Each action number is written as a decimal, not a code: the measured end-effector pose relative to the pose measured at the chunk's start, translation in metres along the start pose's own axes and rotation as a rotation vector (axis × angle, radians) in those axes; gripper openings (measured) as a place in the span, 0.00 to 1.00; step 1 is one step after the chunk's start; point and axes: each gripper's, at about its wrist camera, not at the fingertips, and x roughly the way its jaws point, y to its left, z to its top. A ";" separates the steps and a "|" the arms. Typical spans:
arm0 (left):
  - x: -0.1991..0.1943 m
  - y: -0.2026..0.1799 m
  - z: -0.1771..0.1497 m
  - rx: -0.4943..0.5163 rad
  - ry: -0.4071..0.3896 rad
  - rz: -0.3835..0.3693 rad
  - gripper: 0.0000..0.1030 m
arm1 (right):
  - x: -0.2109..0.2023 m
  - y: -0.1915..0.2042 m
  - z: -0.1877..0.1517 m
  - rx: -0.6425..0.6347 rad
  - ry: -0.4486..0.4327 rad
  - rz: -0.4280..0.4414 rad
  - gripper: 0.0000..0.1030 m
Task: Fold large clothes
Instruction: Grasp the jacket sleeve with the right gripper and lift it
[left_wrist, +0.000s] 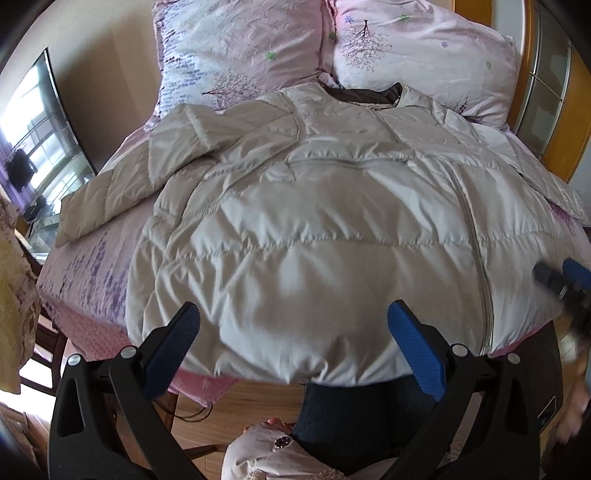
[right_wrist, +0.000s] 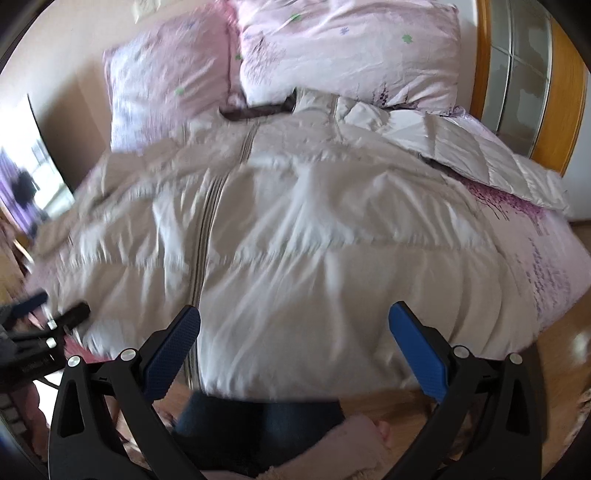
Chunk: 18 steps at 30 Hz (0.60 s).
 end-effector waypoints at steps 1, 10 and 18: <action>0.001 0.000 0.004 0.004 -0.005 -0.004 0.98 | -0.002 -0.014 0.008 0.049 -0.025 0.019 0.99; 0.018 0.012 0.064 0.005 -0.020 -0.057 0.98 | -0.013 -0.195 0.069 0.593 -0.162 -0.024 0.86; 0.042 0.011 0.130 0.019 -0.034 -0.151 0.98 | 0.013 -0.339 0.062 1.091 -0.168 -0.020 0.66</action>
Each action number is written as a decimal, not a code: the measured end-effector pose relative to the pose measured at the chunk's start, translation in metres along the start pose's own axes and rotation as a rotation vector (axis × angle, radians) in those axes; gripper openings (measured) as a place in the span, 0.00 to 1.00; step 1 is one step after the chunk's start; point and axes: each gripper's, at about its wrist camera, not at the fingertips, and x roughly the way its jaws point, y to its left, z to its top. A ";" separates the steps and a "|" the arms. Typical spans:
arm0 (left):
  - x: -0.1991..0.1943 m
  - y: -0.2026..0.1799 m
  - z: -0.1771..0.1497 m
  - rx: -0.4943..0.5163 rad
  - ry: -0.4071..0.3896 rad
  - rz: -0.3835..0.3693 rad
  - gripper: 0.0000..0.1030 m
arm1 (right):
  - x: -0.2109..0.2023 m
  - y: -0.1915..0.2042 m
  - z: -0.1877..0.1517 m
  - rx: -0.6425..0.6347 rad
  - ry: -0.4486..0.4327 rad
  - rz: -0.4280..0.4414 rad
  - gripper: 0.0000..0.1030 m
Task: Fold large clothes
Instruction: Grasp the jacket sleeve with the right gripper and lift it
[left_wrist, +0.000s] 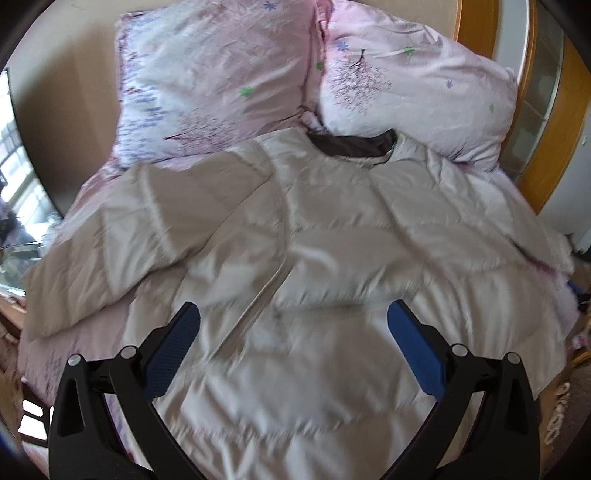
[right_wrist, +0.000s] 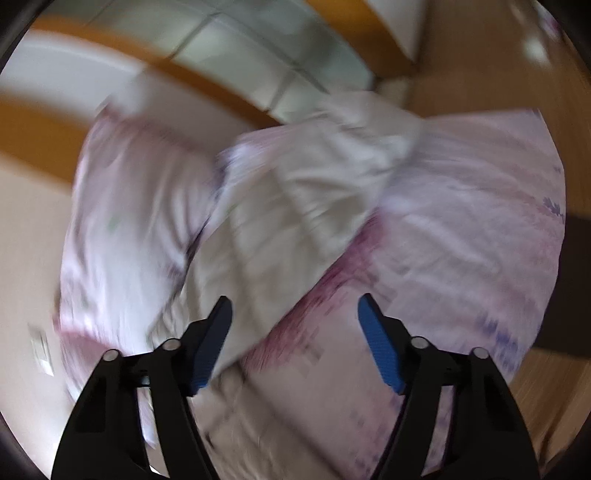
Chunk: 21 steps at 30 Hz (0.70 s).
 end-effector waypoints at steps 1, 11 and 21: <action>0.004 -0.002 0.007 0.012 -0.004 -0.012 0.98 | 0.003 -0.002 0.004 0.016 0.001 -0.005 0.62; 0.036 -0.021 0.056 0.049 -0.065 -0.159 0.98 | 0.026 -0.022 0.038 0.031 -0.051 -0.141 0.27; 0.057 -0.007 0.076 -0.069 -0.084 -0.315 0.98 | 0.019 0.074 0.032 -0.326 -0.224 -0.230 0.05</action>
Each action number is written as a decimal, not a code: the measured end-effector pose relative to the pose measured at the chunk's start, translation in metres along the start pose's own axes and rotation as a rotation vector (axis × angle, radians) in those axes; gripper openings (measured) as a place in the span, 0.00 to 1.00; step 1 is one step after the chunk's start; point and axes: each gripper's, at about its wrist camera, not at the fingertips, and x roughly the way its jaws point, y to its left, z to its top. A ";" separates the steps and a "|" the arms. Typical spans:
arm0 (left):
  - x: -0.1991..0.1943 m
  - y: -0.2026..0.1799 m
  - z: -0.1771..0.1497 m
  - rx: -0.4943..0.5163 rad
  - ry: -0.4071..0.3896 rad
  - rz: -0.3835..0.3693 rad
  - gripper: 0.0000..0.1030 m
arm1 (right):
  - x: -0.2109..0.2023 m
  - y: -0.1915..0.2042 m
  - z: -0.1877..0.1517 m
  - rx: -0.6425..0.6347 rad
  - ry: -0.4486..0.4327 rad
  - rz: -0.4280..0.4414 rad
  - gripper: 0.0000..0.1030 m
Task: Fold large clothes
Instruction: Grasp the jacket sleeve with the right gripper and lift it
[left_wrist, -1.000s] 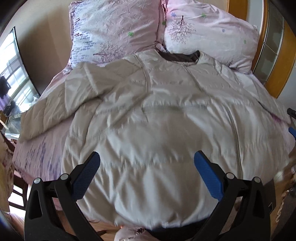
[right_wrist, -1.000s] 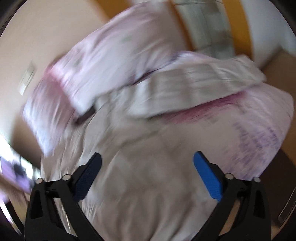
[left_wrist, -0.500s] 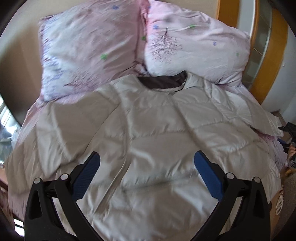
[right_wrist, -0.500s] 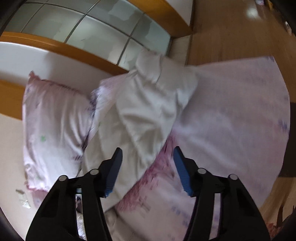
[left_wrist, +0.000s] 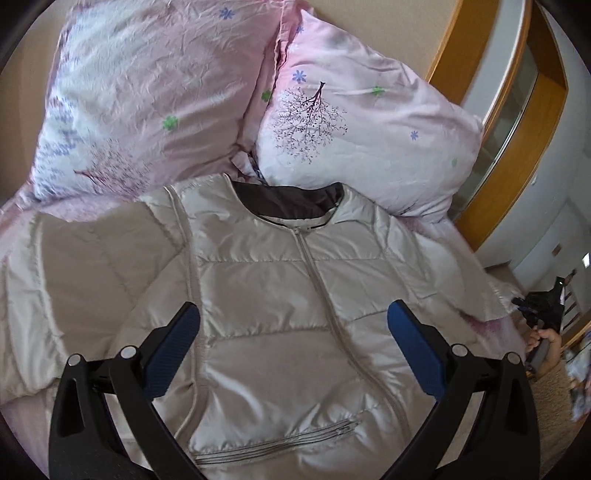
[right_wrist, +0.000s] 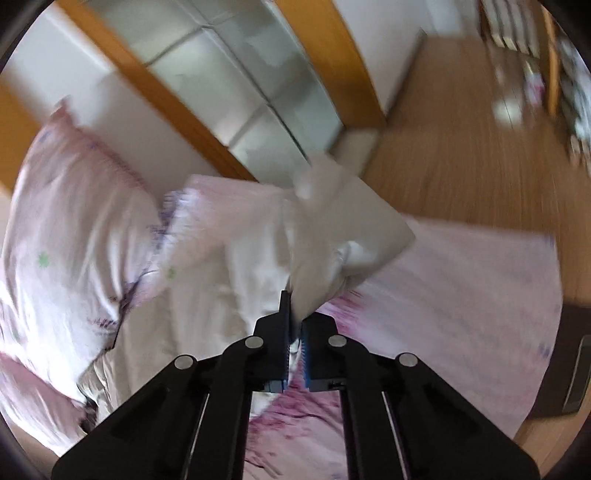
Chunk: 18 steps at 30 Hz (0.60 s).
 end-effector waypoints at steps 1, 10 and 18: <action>0.002 0.003 0.001 -0.018 0.008 -0.023 0.98 | -0.007 0.016 0.001 -0.047 -0.022 0.012 0.05; 0.011 0.021 0.010 -0.184 0.026 -0.184 0.93 | -0.069 0.196 -0.082 -0.509 -0.023 0.405 0.05; 0.040 0.026 0.011 -0.355 0.104 -0.337 0.85 | -0.038 0.285 -0.210 -0.836 0.269 0.526 0.04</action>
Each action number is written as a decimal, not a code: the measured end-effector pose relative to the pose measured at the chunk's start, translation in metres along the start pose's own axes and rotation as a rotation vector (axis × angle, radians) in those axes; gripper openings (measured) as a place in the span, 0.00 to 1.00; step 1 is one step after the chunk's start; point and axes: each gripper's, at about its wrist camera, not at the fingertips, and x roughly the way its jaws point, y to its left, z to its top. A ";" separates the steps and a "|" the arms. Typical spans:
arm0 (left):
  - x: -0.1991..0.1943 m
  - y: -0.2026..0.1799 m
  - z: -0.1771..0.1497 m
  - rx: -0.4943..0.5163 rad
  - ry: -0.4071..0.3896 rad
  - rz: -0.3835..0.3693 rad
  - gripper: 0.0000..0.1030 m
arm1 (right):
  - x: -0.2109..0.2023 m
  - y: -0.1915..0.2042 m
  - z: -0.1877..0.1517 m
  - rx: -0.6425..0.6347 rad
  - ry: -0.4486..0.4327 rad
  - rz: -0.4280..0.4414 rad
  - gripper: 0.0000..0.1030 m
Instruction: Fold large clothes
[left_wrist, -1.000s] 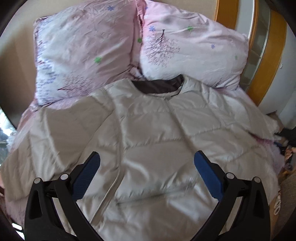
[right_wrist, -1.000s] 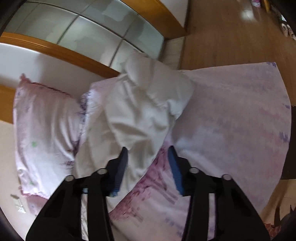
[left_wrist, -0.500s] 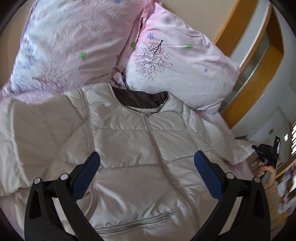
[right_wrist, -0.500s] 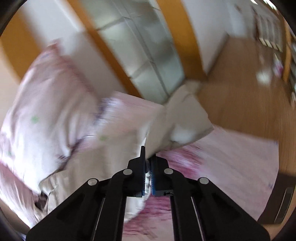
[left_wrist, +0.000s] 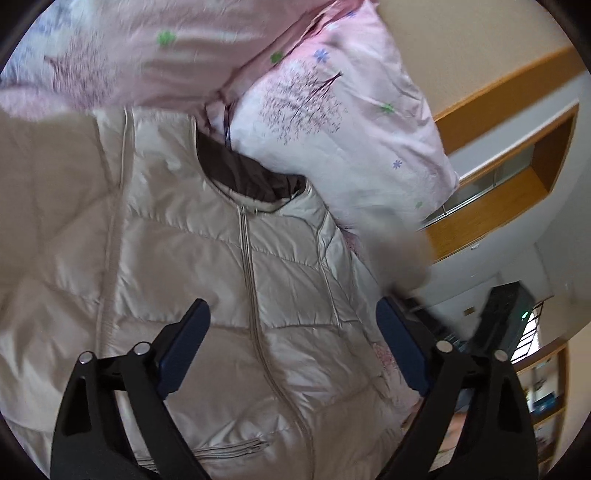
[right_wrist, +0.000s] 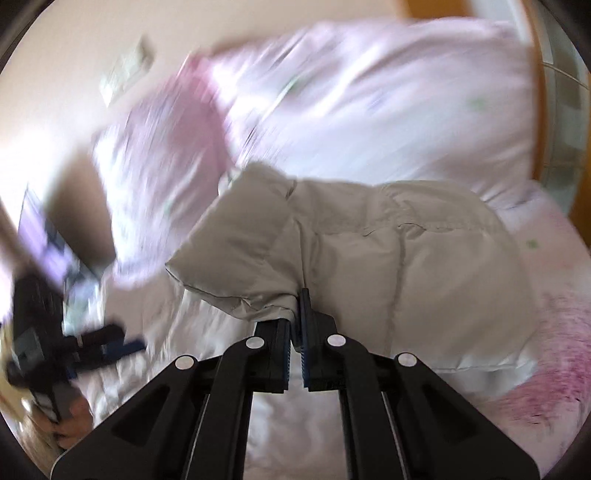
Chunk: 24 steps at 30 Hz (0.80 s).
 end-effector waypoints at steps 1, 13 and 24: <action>0.005 0.001 0.000 -0.012 0.011 0.000 0.83 | 0.010 0.006 -0.006 -0.013 0.032 0.004 0.04; 0.057 0.012 0.004 -0.141 0.124 -0.010 0.62 | 0.041 0.049 -0.040 -0.226 0.160 -0.096 0.34; 0.052 0.023 0.015 -0.107 0.088 0.059 0.15 | -0.011 0.031 -0.034 -0.136 0.081 0.011 0.76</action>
